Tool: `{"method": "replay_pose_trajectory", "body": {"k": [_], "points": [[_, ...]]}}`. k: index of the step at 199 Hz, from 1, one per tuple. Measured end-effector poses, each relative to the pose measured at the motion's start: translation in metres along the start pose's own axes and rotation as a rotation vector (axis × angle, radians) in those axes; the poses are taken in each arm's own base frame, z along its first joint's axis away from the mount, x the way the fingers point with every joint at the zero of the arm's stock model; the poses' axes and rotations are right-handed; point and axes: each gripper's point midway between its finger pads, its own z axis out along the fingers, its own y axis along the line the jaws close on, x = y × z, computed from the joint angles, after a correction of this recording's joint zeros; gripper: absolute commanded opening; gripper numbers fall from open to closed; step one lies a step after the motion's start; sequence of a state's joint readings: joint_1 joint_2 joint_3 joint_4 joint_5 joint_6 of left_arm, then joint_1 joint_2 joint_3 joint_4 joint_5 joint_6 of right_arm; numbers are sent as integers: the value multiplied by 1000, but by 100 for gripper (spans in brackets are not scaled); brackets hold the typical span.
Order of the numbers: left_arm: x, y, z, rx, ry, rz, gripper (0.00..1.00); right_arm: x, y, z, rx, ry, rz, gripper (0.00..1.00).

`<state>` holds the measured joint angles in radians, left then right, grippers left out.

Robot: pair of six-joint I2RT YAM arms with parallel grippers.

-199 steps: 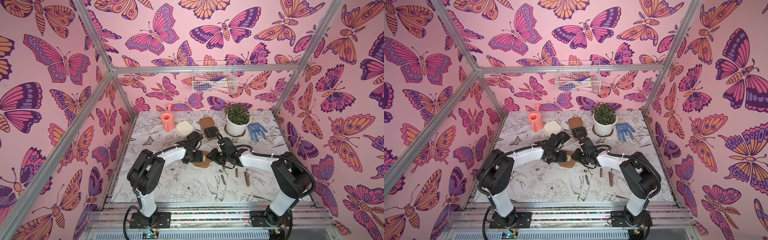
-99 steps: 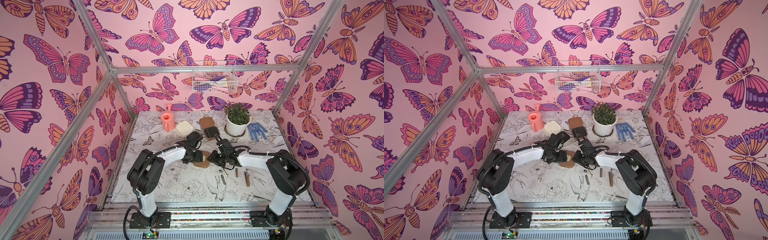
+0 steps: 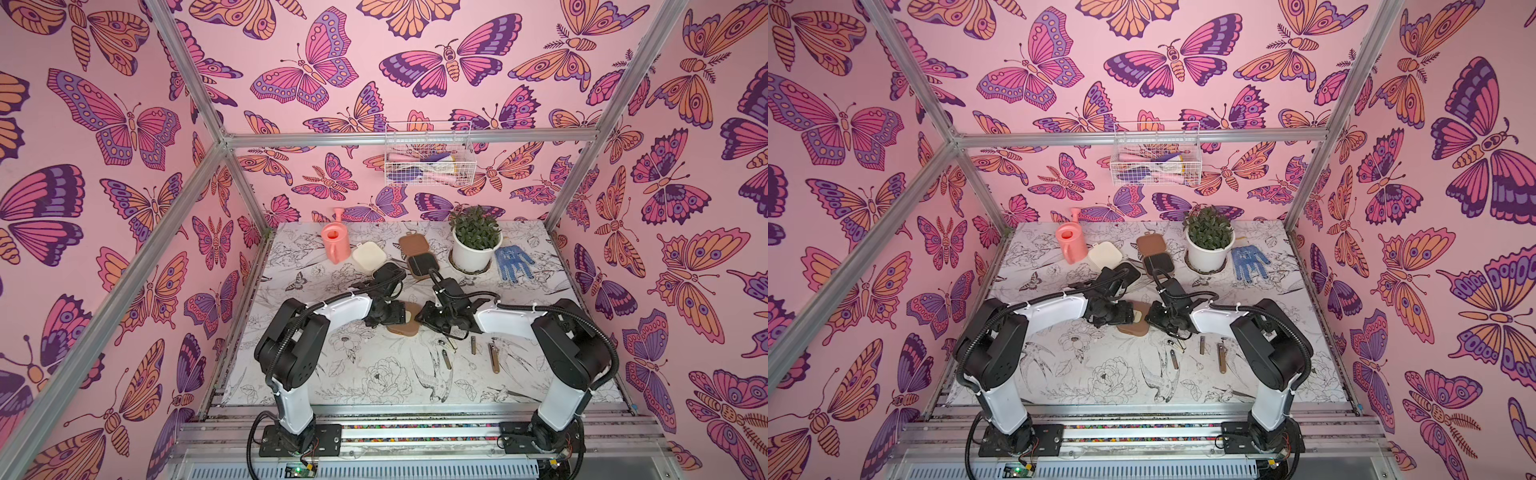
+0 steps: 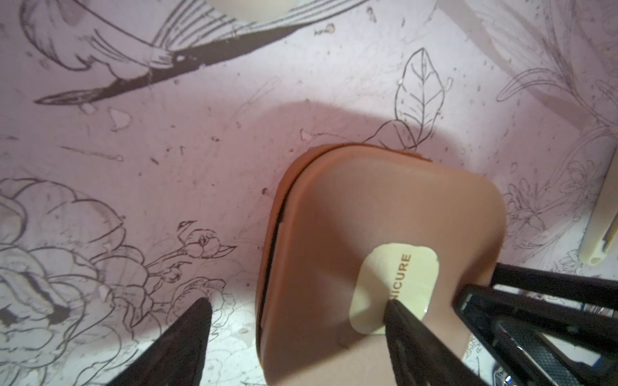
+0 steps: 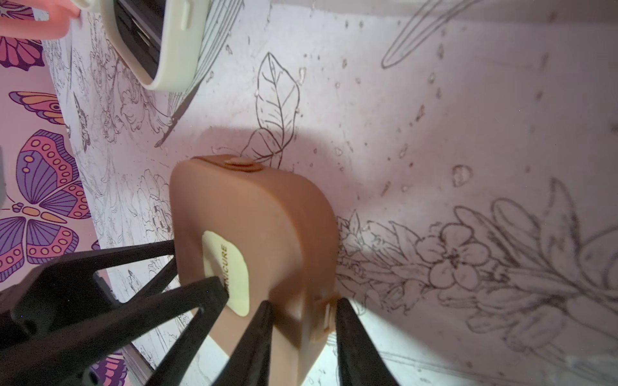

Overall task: Organize nail clipper sets
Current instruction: Close the storage box at the center of the board, then move the storage box to the center of the board.

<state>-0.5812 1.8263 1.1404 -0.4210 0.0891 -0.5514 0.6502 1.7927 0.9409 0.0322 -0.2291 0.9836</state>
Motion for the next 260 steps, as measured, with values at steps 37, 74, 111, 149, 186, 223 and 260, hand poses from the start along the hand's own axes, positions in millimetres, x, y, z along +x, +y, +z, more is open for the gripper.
{"method": "replay_pose_trajectory", "body": {"k": [37,74,111,149,186,223,260], "points": [[0,0,0,0,1,0,82,0,2,3,-10,-3,8,32],[1,0,1,1,3,0,81,0,3,4,-14,-6,26,32],[1,-4,3,22,10,-2,81,1,1,5,-31,-17,36,32],[0,-7,4,36,8,-2,81,0,1,5,-43,-27,45,34],[0,-5,2,33,2,-1,81,1,2,4,-19,-24,-6,38],[3,8,-8,-29,3,-5,81,4,4,3,4,-4,-43,35],[-3,24,-38,-97,-31,-6,83,5,7,8,-17,9,-43,35]]}}
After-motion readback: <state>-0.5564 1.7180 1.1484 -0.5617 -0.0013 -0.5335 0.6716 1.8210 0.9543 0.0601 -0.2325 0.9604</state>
